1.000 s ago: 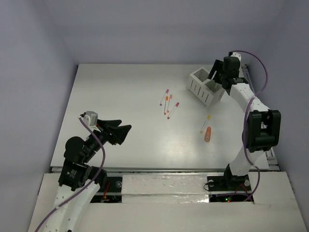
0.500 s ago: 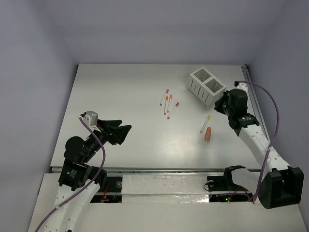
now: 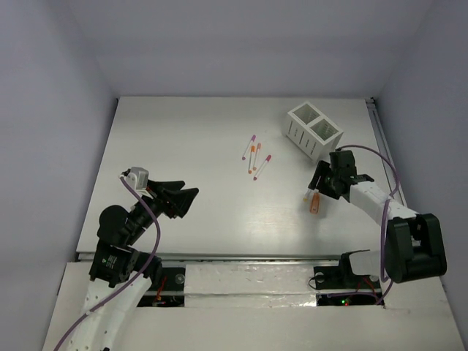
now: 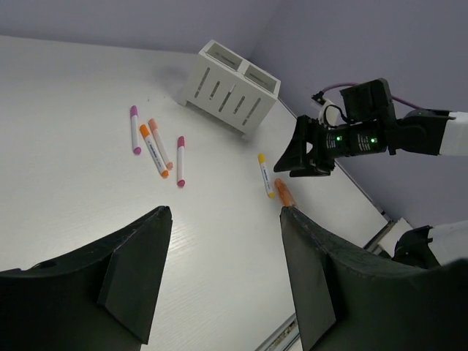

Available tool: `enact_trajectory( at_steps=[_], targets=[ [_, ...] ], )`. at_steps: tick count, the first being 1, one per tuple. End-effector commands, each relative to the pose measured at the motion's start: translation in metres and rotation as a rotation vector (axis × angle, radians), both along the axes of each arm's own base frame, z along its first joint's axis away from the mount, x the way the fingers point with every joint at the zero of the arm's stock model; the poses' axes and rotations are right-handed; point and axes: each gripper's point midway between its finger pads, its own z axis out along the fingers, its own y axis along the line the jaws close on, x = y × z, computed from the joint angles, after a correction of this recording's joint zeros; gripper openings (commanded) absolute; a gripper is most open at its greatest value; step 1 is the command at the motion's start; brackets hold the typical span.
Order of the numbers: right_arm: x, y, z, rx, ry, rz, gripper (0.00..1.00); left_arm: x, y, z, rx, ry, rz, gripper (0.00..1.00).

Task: Sort the stationery into containers
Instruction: Pick up the stationery from the center of the board.

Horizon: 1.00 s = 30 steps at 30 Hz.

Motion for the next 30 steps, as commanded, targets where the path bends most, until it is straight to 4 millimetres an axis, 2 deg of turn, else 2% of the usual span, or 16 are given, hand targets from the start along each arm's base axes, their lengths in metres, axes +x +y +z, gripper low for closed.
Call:
enact_trajectory(
  at_steps=[1,4,10,16,22,27,30],
  targets=[
    [0.012,0.009,0.007,0.032,-0.027,0.029,0.65,-0.001,0.0,0.02,-0.018,-0.074,-0.006,0.58],
    [0.008,0.007,-0.003,0.024,0.026,0.016,0.6,0.0,0.001,0.019,-0.015,-0.071,0.003,0.59],
    [0.0,0.001,-0.006,0.001,0.061,-0.01,0.56,-0.003,0.002,0.022,-0.019,-0.082,0.005,0.59],
    [-0.01,0.002,-0.015,-0.011,0.118,0.001,0.46,-0.005,0.003,0.024,-0.024,-0.092,0.006,0.6],
    [-0.012,0.002,-0.022,-0.017,0.158,0.009,0.43,-0.007,0.004,0.026,-0.029,-0.104,0.006,0.6],
    [-0.011,0.004,-0.038,-0.016,0.228,0.008,0.43,-0.01,0.004,0.028,-0.031,-0.115,0.006,0.6],
    [-0.008,0.003,-0.039,-0.022,0.236,-0.002,0.29,-0.011,0.004,0.029,-0.034,-0.12,0.004,0.6]
  ],
)
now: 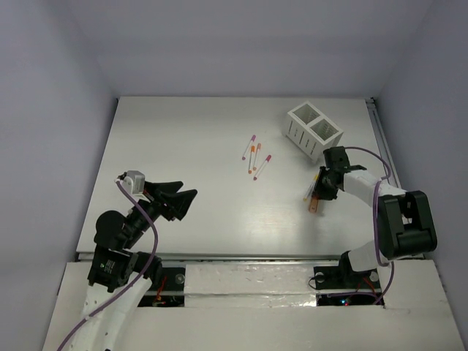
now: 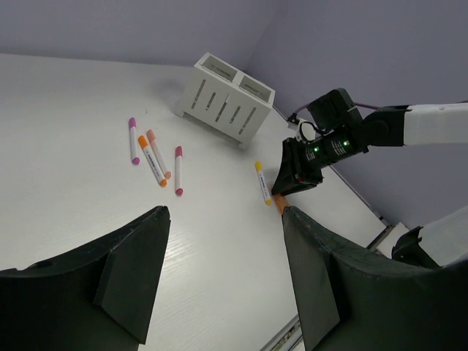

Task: Sort the stationery into containers
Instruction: Pick up the stationery from the center of the board.

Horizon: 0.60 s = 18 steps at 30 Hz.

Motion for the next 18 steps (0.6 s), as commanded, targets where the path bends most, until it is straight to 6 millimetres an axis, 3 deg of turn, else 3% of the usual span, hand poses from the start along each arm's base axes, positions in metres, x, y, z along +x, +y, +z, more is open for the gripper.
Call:
enact_trajectory(
  at_steps=[1,6,9,12,17,18],
  targets=[
    [0.005,0.002,0.0,-0.005,0.011,-0.005,0.27,-0.004,0.002,0.021,-0.021,-0.079,0.004,0.6],
    [0.006,-0.009,0.014,-0.066,-0.013,-0.016,0.14,-0.005,0.004,0.023,-0.021,-0.086,0.011,0.6],
    [0.01,-0.007,0.038,-0.051,-0.072,-0.007,0.1,-0.005,0.004,0.023,-0.022,-0.085,0.011,0.6],
    [0.022,0.007,0.083,0.03,-0.203,0.016,0.07,-0.004,0.003,0.021,-0.02,-0.082,0.011,0.6],
    [0.075,0.02,0.181,0.121,-0.523,-0.009,0.08,-0.002,0.003,0.019,-0.018,-0.07,0.012,0.6],
    [0.087,0.018,0.185,0.112,-0.533,-0.033,0.09,-0.001,0.003,0.019,-0.016,-0.07,0.012,0.6]
  ],
)
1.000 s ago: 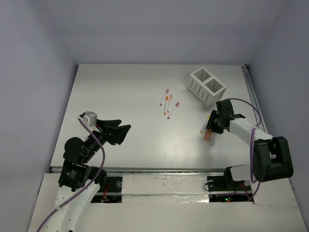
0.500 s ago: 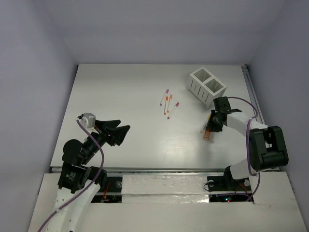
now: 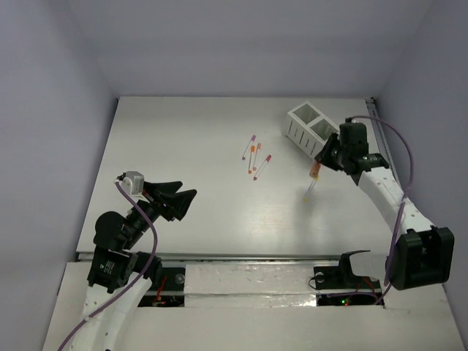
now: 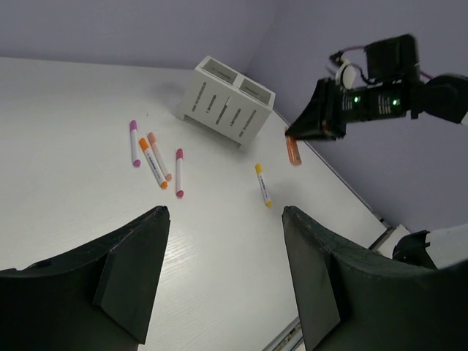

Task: Sort the stationery into containers
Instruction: Pick up the stationery from the center of the board, then place the stationery in the storage box.

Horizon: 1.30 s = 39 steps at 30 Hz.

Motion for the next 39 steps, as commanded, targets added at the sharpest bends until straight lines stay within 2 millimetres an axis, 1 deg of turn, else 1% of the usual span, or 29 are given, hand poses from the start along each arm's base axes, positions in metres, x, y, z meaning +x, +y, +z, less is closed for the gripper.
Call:
enact_trajectory(
  at_steps=[1,2,3,4,5,6,8,9,11,12,14,15,16,17,18,21,24,28,30,31,33,34,35,36,37,38,39],
  targets=[
    [0.056,0.008,0.074,0.047,-0.239,-0.036,0.09,0.0,0.001,0.017,-0.012,-0.058,0.006,0.6],
    [0.068,0.001,0.083,0.021,-0.267,-0.074,0.09,0.001,0.002,0.017,-0.011,-0.055,0.009,0.6],
    [0.084,-0.002,0.107,0.013,-0.326,-0.104,0.08,0.002,0.001,0.016,-0.01,-0.052,0.009,0.6],
    [0.102,-0.005,0.104,-0.004,-0.333,-0.127,0.08,0.002,0.001,0.015,-0.009,-0.049,0.008,0.6],
    [0.113,-0.009,0.109,-0.02,-0.356,-0.152,0.08,0.002,0.001,0.016,-0.01,-0.049,0.011,0.6],
    [0.131,-0.017,0.115,-0.054,-0.394,-0.196,0.08,0.002,0.002,0.016,-0.011,-0.05,0.017,0.6],
    [0.145,-0.024,0.117,-0.09,-0.42,-0.223,0.08,0.002,0.003,0.016,-0.013,-0.049,0.021,0.6],
    [0.153,-0.032,0.126,-0.127,-0.444,-0.259,0.09,0.002,0.003,0.017,-0.013,-0.054,0.022,0.6],
    [0.167,-0.039,0.119,-0.169,-0.443,-0.288,0.09,0.001,0.002,0.017,-0.012,-0.058,0.014,0.6],
    [0.17,-0.049,0.119,-0.209,-0.445,-0.308,0.1,0.001,0.002,0.017,-0.011,-0.055,0.009,0.6],
    [0.177,-0.052,0.119,-0.237,-0.465,-0.315,0.11,0.001,0.001,0.017,-0.01,-0.055,0.003,0.6],
    [0.18,-0.061,0.111,-0.268,-0.447,-0.329,0.11,0.001,0.0,0.016,-0.009,-0.056,0.0,0.6],
    [0.181,-0.064,0.107,-0.282,-0.429,-0.339,0.1,0.001,0.0,0.016,-0.008,-0.054,-0.001,0.6],
    [0.183,-0.068,0.109,-0.286,-0.433,-0.351,0.1,0.002,0.0,0.015,-0.007,-0.052,-0.001,0.6],
    [0.186,-0.066,0.106,-0.284,-0.428,-0.334,0.1,0.002,-0.001,0.015,-0.006,-0.049,-0.003,0.6],
    [0.19,-0.065,0.11,-0.282,-0.439,-0.335,0.1,0.003,-0.001,0.014,-0.006,-0.043,-0.004,0.6],
    [0.191,-0.069,0.108,-0.293,-0.427,-0.353,0.1,0.003,-0.001,0.014,-0.006,-0.043,-0.001,0.6],
    [0.19,-0.073,0.095,-0.329,-0.401,-0.351,0.17,0.003,0.0,0.014,-0.006,-0.043,0.002,0.6],
    [0.189,-0.071,0.088,-0.335,-0.39,-0.332,0.21,0.003,-0.001,0.014,-0.006,-0.043,0.0,0.6],
    [0.187,-0.071,0.083,-0.334,-0.38,-0.333,0.25,0.003,0.0,0.014,-0.008,-0.044,0.002,0.6],
    [0.185,-0.069,0.083,-0.322,-0.388,-0.323,0.31,0.002,0.0,0.015,-0.008,-0.047,0.003,0.6],
    [0.185,-0.067,0.083,-0.316,-0.39,-0.315,0.39,0.002,0.0,0.015,-0.009,-0.047,0.002,0.6],
    [0.184,-0.066,0.082,-0.312,-0.387,-0.307,0.44,0.003,0.0,0.015,-0.009,-0.045,0.003,0.6],
    [0.182,-0.064,0.089,-0.303,-0.397,-0.298,0.48,0.003,0.0,0.014,-0.008,-0.044,0.002,0.6],
    [0.18,-0.063,0.091,-0.3,-0.392,-0.293,0.6,0.002,0.0,0.015,-0.008,-0.047,0.003,0.6],
    [0.178,-0.063,0.096,-0.297,-0.398,-0.291,0.66,0.003,0.0,0.015,-0.008,-0.047,0.005,0.6],
    [0.174,-0.061,0.109,-0.279,-0.422,-0.287,0.7,0.002,0.001,0.016,-0.011,-0.049,0.009,0.6]
  ],
)
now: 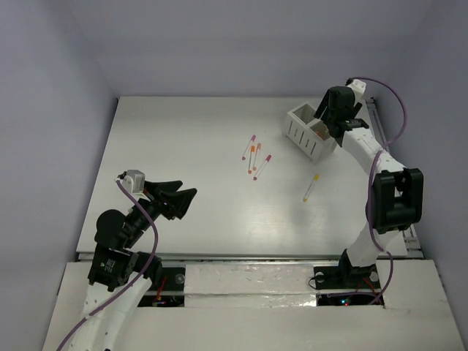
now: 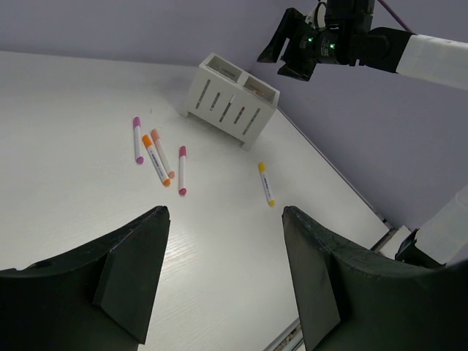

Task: Sort the stationery into containers
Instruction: Place the stationery in the storage box, then pick up the pen from the center of the board.

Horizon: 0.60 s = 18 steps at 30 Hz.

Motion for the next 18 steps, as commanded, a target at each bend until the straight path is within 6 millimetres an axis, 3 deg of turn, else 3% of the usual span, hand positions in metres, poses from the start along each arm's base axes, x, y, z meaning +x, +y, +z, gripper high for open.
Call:
enact_trajectory(
  at_steps=[1,3,4,6,7,8,9,10,11,14,15,16,18],
  targets=[
    [-0.008,0.001,0.049,0.023,-0.11,0.019,0.76,-0.001,0.002,0.019,-0.016,-0.066,0.006,0.6],
    [-0.022,0.005,0.061,0.049,-0.133,0.043,0.77,-0.002,0.002,0.02,-0.018,-0.068,0.007,0.6],
    [-0.028,0.005,0.067,0.062,-0.148,0.043,0.72,-0.002,0.002,0.02,-0.018,-0.068,0.007,0.6],
    [-0.044,0.011,0.065,0.097,-0.145,0.075,0.35,-0.003,0.003,0.021,-0.021,-0.075,0.009,0.6],
    [-0.075,0.023,0.032,0.153,-0.083,0.137,0.0,-0.004,0.003,0.021,-0.022,-0.078,0.007,0.6],
    [-0.075,0.023,0.031,0.154,-0.082,0.137,0.0,-0.004,0.003,0.021,-0.023,-0.078,0.007,0.6],
    [-0.09,0.031,0.029,0.161,-0.068,0.163,0.0,-0.004,0.002,0.022,-0.023,-0.079,0.005,0.6],
    [-0.1,0.03,0.016,0.162,-0.03,0.162,0.0,-0.004,0.002,0.021,-0.023,-0.079,0.004,0.6],
    [-0.116,0.035,-0.014,0.175,0.042,0.171,0.0,-0.004,0.002,0.021,-0.023,-0.079,0.004,0.6],
    [-0.147,0.043,-0.048,0.23,0.117,0.203,0.0,-0.006,0.002,0.022,-0.025,-0.083,-0.002,0.6],
    [-0.16,0.045,-0.071,0.243,0.163,0.217,0.07,-0.006,0.001,0.022,-0.025,-0.084,-0.005,0.6],
    [-0.167,0.051,-0.08,0.266,0.189,0.244,0.12,-0.007,0.001,0.023,-0.026,-0.089,-0.005,0.6],
    [-0.18,0.053,-0.105,0.289,0.246,0.24,0.34,-0.007,0.001,0.024,-0.027,-0.092,-0.007,0.6]
  ],
)
